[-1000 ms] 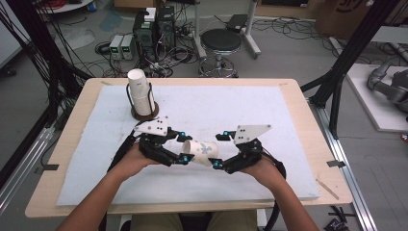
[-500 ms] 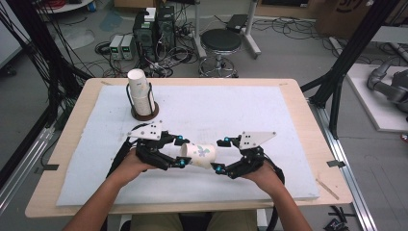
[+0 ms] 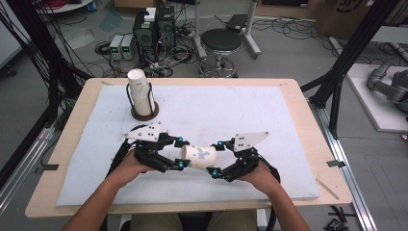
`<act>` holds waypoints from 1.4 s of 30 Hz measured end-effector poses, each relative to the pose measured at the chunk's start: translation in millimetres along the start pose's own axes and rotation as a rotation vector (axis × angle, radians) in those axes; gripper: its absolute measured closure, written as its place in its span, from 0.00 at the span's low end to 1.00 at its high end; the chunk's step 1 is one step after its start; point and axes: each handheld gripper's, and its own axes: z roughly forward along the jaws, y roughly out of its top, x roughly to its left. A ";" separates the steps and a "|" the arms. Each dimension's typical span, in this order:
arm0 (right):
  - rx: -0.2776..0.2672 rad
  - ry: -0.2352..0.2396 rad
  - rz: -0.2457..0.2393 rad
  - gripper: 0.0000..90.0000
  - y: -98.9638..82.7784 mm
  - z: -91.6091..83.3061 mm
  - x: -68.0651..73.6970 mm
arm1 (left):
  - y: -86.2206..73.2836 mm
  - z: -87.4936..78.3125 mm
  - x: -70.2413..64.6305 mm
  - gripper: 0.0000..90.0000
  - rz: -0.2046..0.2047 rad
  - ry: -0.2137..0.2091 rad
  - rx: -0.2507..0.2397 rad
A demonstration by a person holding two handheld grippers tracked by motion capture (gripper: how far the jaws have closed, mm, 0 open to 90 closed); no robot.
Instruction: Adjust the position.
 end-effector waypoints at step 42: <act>0.053 0.046 0.011 0.40 11.5 -5.2 -5.4 | -5.8 -8.8 0.2 0.18 -0.112 0.046 0.055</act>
